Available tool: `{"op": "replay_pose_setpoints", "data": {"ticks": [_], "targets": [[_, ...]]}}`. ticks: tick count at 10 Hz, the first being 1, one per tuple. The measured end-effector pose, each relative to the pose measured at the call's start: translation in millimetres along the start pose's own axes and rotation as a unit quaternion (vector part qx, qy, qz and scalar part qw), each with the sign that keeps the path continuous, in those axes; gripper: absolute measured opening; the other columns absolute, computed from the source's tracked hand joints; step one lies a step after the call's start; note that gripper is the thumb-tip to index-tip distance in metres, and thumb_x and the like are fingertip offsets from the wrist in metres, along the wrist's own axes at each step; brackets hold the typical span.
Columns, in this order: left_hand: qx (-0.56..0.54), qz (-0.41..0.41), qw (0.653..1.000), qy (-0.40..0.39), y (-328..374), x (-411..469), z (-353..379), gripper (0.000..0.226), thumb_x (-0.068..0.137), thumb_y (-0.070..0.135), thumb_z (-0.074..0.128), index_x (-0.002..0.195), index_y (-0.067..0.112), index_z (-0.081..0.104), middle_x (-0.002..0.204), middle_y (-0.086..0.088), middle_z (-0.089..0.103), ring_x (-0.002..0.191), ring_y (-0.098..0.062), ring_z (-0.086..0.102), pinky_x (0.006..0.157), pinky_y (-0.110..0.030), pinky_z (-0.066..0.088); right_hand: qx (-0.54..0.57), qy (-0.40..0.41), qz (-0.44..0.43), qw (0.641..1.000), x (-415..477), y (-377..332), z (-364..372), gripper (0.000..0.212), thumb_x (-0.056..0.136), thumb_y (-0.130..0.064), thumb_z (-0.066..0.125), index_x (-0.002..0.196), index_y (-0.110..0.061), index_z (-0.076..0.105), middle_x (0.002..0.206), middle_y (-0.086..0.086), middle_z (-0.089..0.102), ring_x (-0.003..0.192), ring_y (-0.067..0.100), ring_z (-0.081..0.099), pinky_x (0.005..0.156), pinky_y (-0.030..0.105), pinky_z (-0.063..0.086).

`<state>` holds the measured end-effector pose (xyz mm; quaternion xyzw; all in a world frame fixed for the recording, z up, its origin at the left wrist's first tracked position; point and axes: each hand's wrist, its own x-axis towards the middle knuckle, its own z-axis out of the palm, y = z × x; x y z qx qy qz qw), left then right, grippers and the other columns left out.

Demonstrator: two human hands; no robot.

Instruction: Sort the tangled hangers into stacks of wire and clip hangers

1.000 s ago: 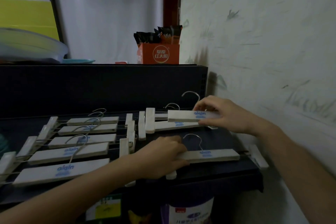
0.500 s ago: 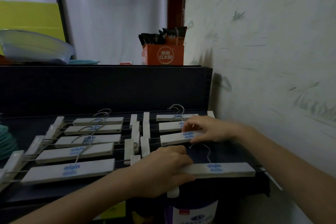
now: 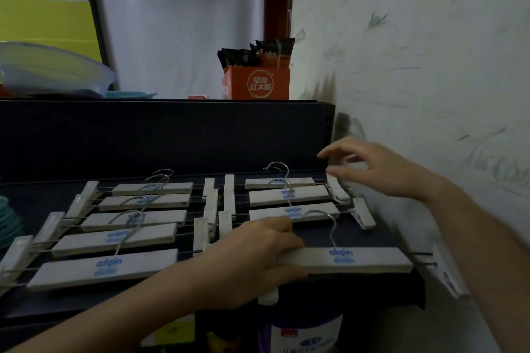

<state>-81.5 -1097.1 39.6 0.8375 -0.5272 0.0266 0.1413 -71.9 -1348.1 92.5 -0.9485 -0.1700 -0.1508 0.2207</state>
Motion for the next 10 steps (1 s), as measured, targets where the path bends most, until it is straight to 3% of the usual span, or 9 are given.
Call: {"op": "replay_pose_setpoints", "data": {"ticks": [2, 4, 5, 7, 9, 10], "targets": [[0.044, -0.025, 0.998, 0.046, -12, 2, 1, 0.03, 0.091, 0.047, 0.044, 0.113, 0.03, 0.054, 0.096, 0.017, 0.037, 0.08, 0.006, 0.035, 0.067, -0.006, 0.032, 0.036, 0.059, 0.012, 0.998, -24, -12, -16, 0.036, 0.077, -0.05, 0.052, 0.108, -0.034, 0.06, 0.112, -0.013, 0.058, 0.103, -0.002, 0.055, 0.097, 0.025, 0.043], [0.068, -0.054, 0.996, 0.01, -24, 9, 11, 0.035, 0.09, 0.048, 0.043, 0.12, 0.031, 0.052, 0.102, 0.013, 0.042, 0.086, -0.001, 0.04, 0.069, -0.012, 0.032, 0.048, 0.087, -0.002, 0.995, -41, -27, -15, 0.036, 0.076, -0.051, 0.051, 0.107, -0.034, 0.061, 0.108, -0.016, 0.06, 0.104, -0.001, 0.056, 0.096, 0.026, 0.044], [0.083, -0.073, 0.994, -0.003, -28, 9, 12, 0.038, 0.089, 0.049, 0.044, 0.123, 0.032, 0.05, 0.104, 0.012, 0.044, 0.087, -0.002, 0.041, 0.075, -0.02, 0.038, 0.057, 0.103, -0.012, 0.993, -51, -32, -13, 0.035, 0.077, -0.049, 0.052, 0.107, -0.034, 0.061, 0.107, -0.018, 0.061, 0.105, 0.001, 0.056, 0.094, 0.025, 0.045], [0.101, -0.091, 0.991, 0.013, -31, 6, 10, 0.038, 0.087, 0.051, 0.048, 0.121, 0.034, 0.052, 0.107, 0.011, 0.051, 0.095, -0.005, 0.046, 0.077, -0.025, 0.042, 0.061, 0.14, -0.064, 0.986, -72, -40, -9, 0.023, 0.085, -0.048, 0.053, 0.106, -0.04, 0.06, 0.109, -0.017, 0.062, 0.107, 0.002, 0.057, 0.09, 0.015, 0.043], [0.117, -0.103, 0.988, 0.02, -29, 1, 10, 0.039, 0.087, 0.052, 0.046, 0.119, 0.032, 0.053, 0.107, 0.008, 0.052, 0.1, -0.012, 0.05, 0.083, -0.034, 0.047, 0.022, 0.2, -0.125, 0.972, -84, -45, -13, 0.028, 0.088, -0.057, 0.045, 0.111, -0.045, 0.056, 0.114, -0.019, 0.06, 0.109, 0.003, 0.057, 0.09, 0.011, 0.043], [0.121, -0.094, 0.988, 0.022, -26, 0, 6, 0.045, 0.086, 0.057, 0.044, 0.121, 0.031, 0.052, 0.112, 0.008, 0.053, 0.104, -0.01, 0.047, 0.086, -0.031, 0.045, 0.01, 0.211, -0.147, 0.966, -86, -54, -19, 0.032, 0.088, -0.059, 0.043, 0.116, -0.046, 0.052, 0.117, -0.022, 0.057, 0.11, 0.002, 0.056, 0.091, 0.011, 0.043]]}}
